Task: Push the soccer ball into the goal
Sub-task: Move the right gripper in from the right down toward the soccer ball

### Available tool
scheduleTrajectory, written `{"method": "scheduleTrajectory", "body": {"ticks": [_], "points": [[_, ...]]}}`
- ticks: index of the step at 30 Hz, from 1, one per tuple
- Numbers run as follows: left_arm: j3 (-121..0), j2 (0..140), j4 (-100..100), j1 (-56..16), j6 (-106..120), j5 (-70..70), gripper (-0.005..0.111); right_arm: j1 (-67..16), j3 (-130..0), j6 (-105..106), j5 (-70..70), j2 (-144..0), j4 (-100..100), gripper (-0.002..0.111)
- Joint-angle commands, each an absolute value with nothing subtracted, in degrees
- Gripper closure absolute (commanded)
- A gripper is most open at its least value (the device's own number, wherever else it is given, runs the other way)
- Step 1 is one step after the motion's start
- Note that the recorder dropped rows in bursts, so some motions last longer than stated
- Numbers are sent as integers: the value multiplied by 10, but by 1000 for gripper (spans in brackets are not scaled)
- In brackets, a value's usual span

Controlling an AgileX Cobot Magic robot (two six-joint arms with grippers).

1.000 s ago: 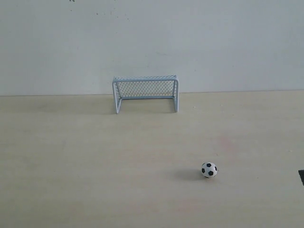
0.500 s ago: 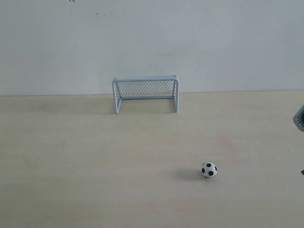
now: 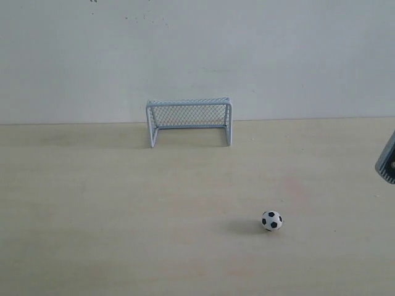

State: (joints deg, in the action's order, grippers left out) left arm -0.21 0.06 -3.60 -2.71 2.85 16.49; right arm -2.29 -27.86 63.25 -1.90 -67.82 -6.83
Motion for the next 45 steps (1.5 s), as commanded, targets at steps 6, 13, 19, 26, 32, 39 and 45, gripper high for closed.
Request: {"method": "scheduleTrajectory", "body": {"ticks": [6,13,19,26,32,39,45], "points": [[0,0,-40,-25,31,164,102,-19,-281,581,-44,-680,-71,108],[0,0,-40,-25,31,164,102,-19,-281,511,-54,-680,-71,108],[0,0,-40,-25,31,164,102,-19,-281,529,-84,-697,-71,108],[0,0,-40,-25,31,164,102,-16,-383,626,-15,-794,-71,108],[0,0,-40,-25,31,164,102,-16,-552,782,227,-879,-31,108],[0,0,-40,-25,31,164,102,-16,-671,1007,459,-926,-18,108],[0,0,-40,-25,31,164,102,-16,-681,1106,620,-933,-120,108]]}}
